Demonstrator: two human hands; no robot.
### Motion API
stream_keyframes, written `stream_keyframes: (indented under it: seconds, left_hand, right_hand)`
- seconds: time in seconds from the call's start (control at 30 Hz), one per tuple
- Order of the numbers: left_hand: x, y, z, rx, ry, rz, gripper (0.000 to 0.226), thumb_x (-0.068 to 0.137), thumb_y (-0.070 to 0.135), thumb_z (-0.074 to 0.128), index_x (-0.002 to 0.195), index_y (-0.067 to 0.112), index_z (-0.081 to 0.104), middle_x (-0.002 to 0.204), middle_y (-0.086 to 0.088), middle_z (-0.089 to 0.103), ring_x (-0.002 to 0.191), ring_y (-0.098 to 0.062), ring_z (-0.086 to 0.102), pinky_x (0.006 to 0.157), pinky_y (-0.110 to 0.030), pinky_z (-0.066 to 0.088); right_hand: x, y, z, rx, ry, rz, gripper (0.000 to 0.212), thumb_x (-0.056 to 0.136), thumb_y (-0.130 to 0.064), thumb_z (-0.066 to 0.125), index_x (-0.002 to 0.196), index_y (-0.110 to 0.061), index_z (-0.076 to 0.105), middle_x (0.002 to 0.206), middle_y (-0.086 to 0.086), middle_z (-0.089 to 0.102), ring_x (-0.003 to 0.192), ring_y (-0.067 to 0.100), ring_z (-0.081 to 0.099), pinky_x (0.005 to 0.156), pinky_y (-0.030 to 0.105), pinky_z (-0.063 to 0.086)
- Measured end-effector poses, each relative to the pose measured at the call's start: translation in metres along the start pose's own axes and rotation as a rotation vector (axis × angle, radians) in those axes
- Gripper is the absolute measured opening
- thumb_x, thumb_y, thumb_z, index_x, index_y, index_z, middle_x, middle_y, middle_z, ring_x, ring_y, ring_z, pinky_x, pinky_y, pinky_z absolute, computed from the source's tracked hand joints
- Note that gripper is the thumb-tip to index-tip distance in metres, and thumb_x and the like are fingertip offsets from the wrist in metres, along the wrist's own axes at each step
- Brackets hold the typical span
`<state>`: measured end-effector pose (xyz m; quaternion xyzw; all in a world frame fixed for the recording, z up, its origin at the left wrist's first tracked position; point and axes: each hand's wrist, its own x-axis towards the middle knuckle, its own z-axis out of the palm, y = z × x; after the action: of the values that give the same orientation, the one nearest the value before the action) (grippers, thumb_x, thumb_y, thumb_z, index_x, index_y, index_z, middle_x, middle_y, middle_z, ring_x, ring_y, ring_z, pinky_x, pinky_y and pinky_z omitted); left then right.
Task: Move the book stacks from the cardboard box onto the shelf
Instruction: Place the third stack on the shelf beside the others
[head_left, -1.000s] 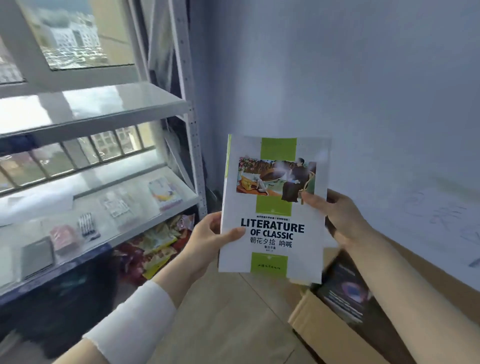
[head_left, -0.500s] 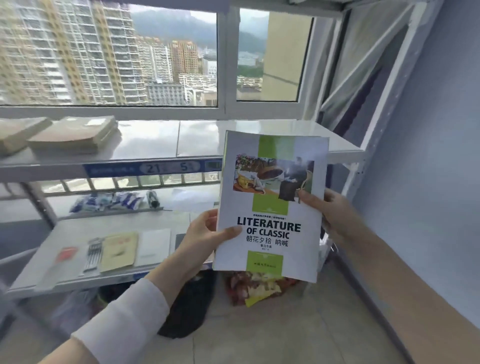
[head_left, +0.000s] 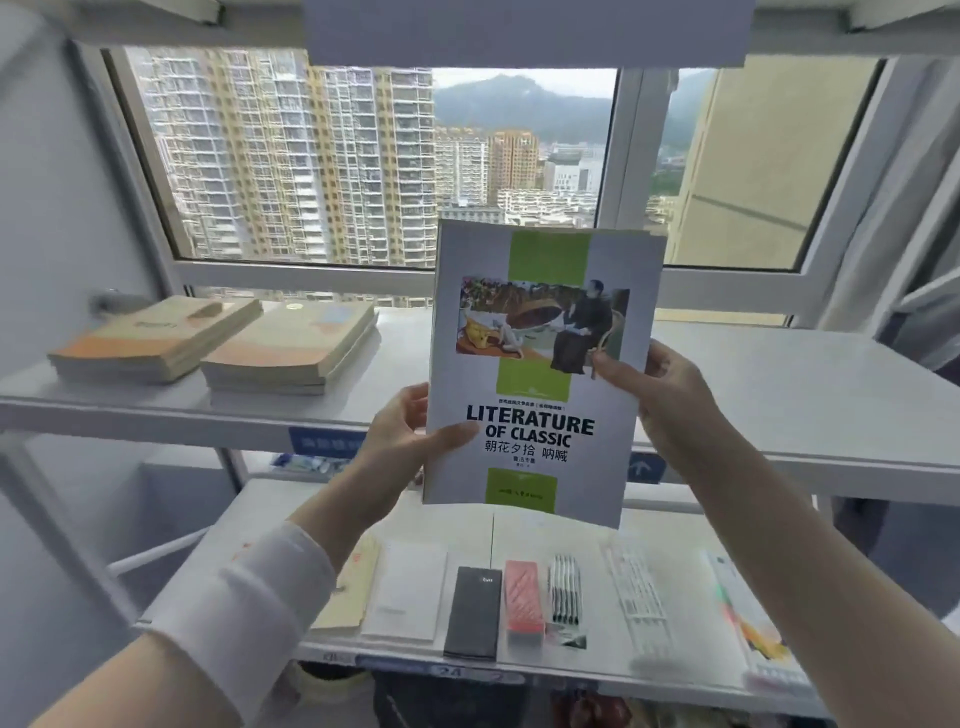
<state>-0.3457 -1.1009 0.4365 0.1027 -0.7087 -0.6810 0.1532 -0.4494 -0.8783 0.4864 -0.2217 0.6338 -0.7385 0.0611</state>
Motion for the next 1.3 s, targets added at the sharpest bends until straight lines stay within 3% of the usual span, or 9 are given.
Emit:
stream_keyframes:
  seconds: [0.13,0.37,0.5,0.6,0.67,0.77,0.93,1.1,1.3]
  left_hand:
    - [0.048,0.006,-0.028,0.042,0.044,0.043,0.087,0.05,0.032,0.083,0.127,0.011,0.048,0.12,-0.011,0.064,0.112,-0.029,0.061,0.091,-0.046,0.054]
    - [0.12,-0.002,-0.065,0.104,0.049,0.131,0.081,0.059,0.022,0.087,0.128,0.006,0.047,0.12,-0.011,0.064,0.113,-0.027,0.06,0.091,-0.042,0.055]
    - [0.146,-0.021,-0.074,0.148,0.027,0.134,0.061,0.07,0.009,0.08,0.121,0.012,0.048,0.117,-0.002,0.062,0.11,-0.015,0.058,0.079,-0.021,0.056]
    - [0.149,-0.029,-0.076,0.165,0.023,0.139,0.056,0.071,0.004,0.078,0.115,0.015,0.045,0.104,0.01,0.059,0.098,-0.002,0.056,0.065,-0.005,0.051]
    - [0.152,-0.031,-0.082,0.19,-0.019,0.125,0.06,0.069,0.007,0.079,0.116,0.016,0.043,0.104,0.014,0.059,0.096,0.005,0.057,0.077,-0.012,0.055]
    - [0.157,-0.034,-0.089,0.227,-0.067,0.089,0.072,0.061,0.022,0.082,0.121,0.019,0.042,0.113,0.012,0.06,0.111,-0.004,0.057,0.1,-0.039,0.049]
    - [0.161,-0.029,-0.089,0.251,-0.039,0.086,0.067,0.064,0.025,0.085,0.121,0.018,0.05,0.117,0.003,0.063,0.114,-0.014,0.057,0.098,-0.042,0.05]
    - [0.17,-0.01,-0.095,0.159,-0.067,-0.067,0.084,0.051,0.044,0.086,0.123,0.014,0.056,0.114,-0.003,0.068,0.109,-0.023,0.063,0.09,-0.039,0.054]
    - [0.189,0.02,-0.107,0.115,-0.177,-0.499,0.03,0.081,0.024,0.07,0.105,0.01,0.06,0.104,-0.01,0.068,0.096,-0.023,0.064,0.084,-0.038,0.052]
  right_hand:
    - [0.052,0.008,0.025,-0.018,-0.046,-0.063,0.035,0.076,-0.009,0.072,0.11,-0.011,0.062,0.102,0.005,0.07,0.085,0.018,0.067,0.066,0.024,0.055]
    - [0.112,0.021,0.061,-0.116,-0.06,-0.165,0.035,0.065,-0.02,0.076,0.097,-0.025,0.063,0.095,-0.009,0.072,0.089,0.007,0.065,0.071,0.024,0.054]
    - [0.127,0.05,0.065,-0.163,-0.028,-0.155,0.053,0.059,-0.029,0.079,0.108,-0.022,0.061,0.109,0.001,0.068,0.106,0.024,0.063,0.088,0.043,0.052]
    - [0.135,0.065,0.065,-0.167,-0.002,-0.138,0.057,0.054,-0.03,0.079,0.108,-0.024,0.06,0.109,-0.001,0.068,0.108,0.025,0.061,0.089,0.044,0.051]
    - [0.139,0.073,0.064,-0.162,-0.008,-0.125,0.061,0.053,-0.032,0.08,0.11,-0.023,0.059,0.113,0.003,0.067,0.11,0.028,0.06,0.089,0.045,0.051]
    - [0.142,0.086,0.062,-0.129,-0.018,-0.067,0.063,0.049,-0.041,0.082,0.106,-0.025,0.06,0.109,0.004,0.068,0.103,0.028,0.064,0.083,0.042,0.055]
    - [0.148,0.089,0.063,-0.085,0.001,-0.04,0.038,0.065,-0.025,0.078,0.101,-0.023,0.065,0.094,-0.005,0.074,0.088,0.018,0.069,0.073,0.031,0.057]
    - [0.168,0.064,0.071,-0.035,-0.018,0.12,0.027,0.073,-0.024,0.069,0.097,-0.011,0.066,0.093,0.007,0.074,0.085,0.022,0.07,0.079,0.034,0.059]
    - [0.204,0.075,0.087,-0.042,-0.023,0.577,0.076,0.051,-0.034,0.08,0.116,-0.001,0.061,0.105,0.016,0.07,0.094,0.029,0.067,0.093,0.045,0.05]
